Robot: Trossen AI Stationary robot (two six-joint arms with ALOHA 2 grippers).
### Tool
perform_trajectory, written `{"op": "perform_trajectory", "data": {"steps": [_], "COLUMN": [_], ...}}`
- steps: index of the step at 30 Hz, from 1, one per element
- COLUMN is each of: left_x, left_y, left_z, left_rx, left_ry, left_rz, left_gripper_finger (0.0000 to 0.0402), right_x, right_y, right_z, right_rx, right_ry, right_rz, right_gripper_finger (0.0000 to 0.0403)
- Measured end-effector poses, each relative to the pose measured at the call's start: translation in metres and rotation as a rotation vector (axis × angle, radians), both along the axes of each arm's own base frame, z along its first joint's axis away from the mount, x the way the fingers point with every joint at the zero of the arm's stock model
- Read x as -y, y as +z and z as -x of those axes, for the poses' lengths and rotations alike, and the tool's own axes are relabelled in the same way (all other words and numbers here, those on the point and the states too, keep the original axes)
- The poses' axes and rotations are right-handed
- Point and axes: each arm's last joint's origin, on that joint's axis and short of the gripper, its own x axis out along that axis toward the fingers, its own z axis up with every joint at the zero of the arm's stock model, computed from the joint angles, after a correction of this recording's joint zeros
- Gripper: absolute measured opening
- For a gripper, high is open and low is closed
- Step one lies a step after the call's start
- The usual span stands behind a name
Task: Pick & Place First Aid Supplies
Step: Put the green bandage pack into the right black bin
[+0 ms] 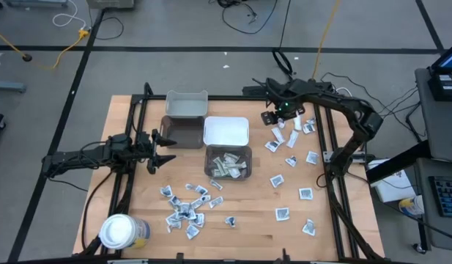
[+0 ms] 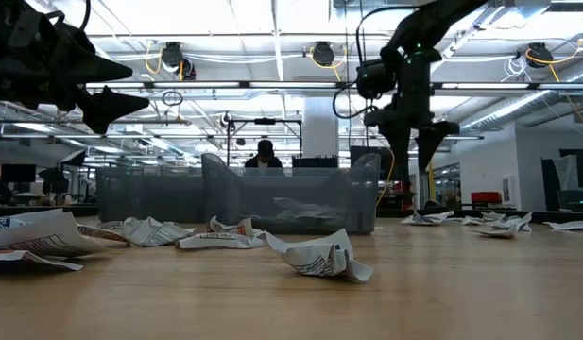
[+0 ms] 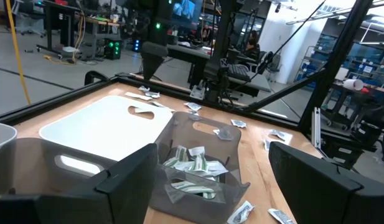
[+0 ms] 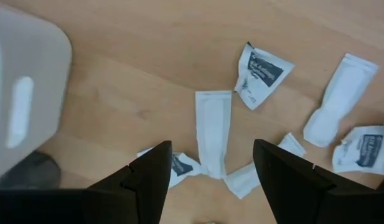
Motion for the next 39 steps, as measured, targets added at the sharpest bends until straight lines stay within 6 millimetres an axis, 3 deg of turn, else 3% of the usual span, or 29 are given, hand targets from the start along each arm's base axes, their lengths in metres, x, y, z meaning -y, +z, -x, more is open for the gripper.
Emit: {"op": "perform_trajectory", "data": {"steps": [16, 25, 29, 37, 39], "left_x": [0.000, 0.000, 0.000, 0.000, 0.000], "left_y": [0.000, 0.000, 0.000, 0.000, 0.000], "left_z": [0.000, 0.000, 0.000, 0.000, 0.000], "left_rx": [0.000, 0.000, -0.001, -0.001, 0.000], "left_ry": [0.000, 0.000, 0.000, 0.000, 0.000], "left_rz": [0.000, 0.000, 0.000, 0.000, 0.000], "left_gripper_finger": [0.0310, 0.0310, 0.0310, 0.0310, 0.0310], "right_x": [-0.013, -0.012, -0.011, -0.010, -0.010], "right_y": [-0.064, -0.087, -0.091, -0.087, -0.081], "right_z": [0.010, 0.009, 0.007, 0.008, 0.009], "right_rx": [-0.037, -0.053, -0.050, -0.035, -0.019], "right_ry": [-0.017, -0.018, -0.019, -0.023, -0.021], "right_rz": [-0.037, -0.049, -0.053, -0.034, -0.020], "right_gripper_finger": [0.0219, 0.0211, 0.0172, 0.0022, 0.0008]}}
